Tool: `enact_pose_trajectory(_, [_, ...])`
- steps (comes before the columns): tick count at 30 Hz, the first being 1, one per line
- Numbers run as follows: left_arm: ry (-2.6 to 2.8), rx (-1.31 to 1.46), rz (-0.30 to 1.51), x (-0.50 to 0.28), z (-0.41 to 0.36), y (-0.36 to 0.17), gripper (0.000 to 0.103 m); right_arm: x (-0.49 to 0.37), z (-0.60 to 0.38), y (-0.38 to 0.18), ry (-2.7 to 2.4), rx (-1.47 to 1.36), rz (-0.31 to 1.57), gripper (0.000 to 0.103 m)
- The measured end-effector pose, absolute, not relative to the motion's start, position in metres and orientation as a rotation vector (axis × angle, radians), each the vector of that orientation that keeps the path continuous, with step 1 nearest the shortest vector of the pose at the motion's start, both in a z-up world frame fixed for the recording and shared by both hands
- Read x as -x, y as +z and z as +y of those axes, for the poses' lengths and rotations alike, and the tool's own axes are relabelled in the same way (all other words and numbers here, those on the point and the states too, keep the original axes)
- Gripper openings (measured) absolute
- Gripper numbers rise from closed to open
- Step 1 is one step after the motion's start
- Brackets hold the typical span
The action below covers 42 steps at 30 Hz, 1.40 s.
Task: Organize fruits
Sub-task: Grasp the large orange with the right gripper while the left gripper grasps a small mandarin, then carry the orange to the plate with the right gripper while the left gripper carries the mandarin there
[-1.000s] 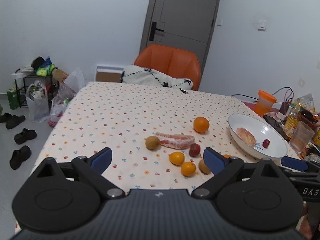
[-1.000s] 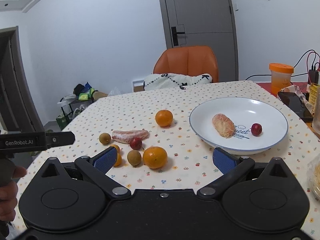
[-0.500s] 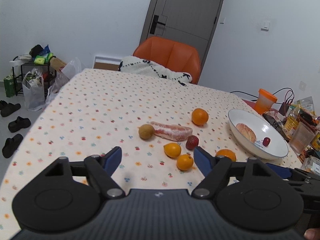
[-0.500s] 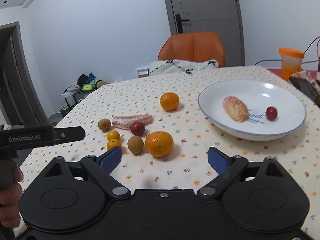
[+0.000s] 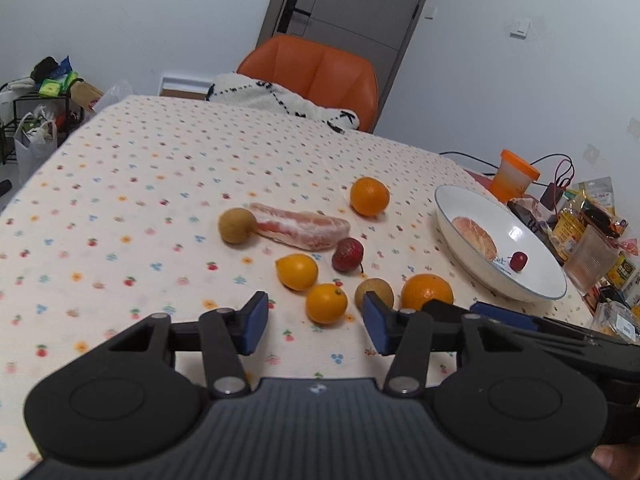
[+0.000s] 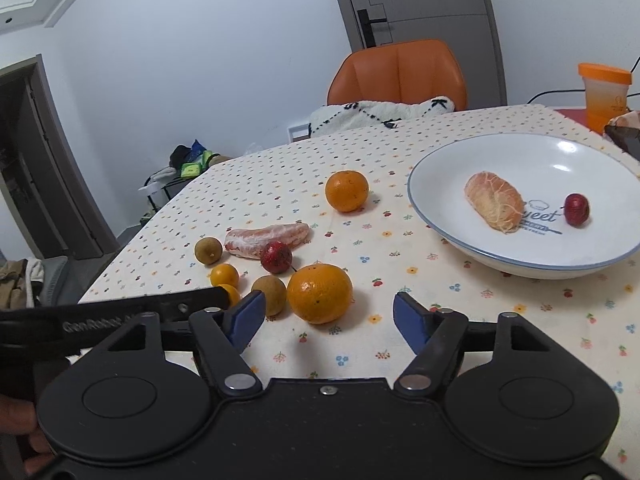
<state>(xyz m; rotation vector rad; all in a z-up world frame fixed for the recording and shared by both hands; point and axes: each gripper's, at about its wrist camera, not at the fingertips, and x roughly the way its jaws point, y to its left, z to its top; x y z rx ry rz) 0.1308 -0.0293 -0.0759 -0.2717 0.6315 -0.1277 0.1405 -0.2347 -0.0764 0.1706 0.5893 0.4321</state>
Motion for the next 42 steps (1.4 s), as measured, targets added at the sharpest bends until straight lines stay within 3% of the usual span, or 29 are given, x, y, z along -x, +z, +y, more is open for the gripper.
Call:
enact_pose_trajectory(4, [-0.121, 0.258, 0.626, -0.136, -0.034, -0.079, 0.041, -0.147, -0.234, -0.08, 0.458, -0.188, 0.61, 0.062])
enact_pose_trajectory(8, [-0.104, 0.241, 0.637, -0.139, -0.038, -0.08, 0.022, -0.152, -0.231, -0.08, 0.48, -0.182, 0.617, 0.062])
enact_pose_trajectory(15, [-0.086, 0.254, 0.63, -0.138, -0.036, -0.08, 0.022, -0.156, -0.23, -0.082, 0.503, -0.189, 0.624, 0.039])
enact_pose_trajectory(17, [-0.08, 0.26, 0.629, -0.137, -0.036, -0.08, 0.022, -0.156, -0.231, -0.082, 0.512, -0.197, 0.626, 0.037])
enact_pose_trajectory(42, [-0.124, 0.253, 0.538, -0.115, -0.046, -0.047, 0.022, -0.119, -0.261, -0.054, 0.442, -0.242, 0.498, 0.036])
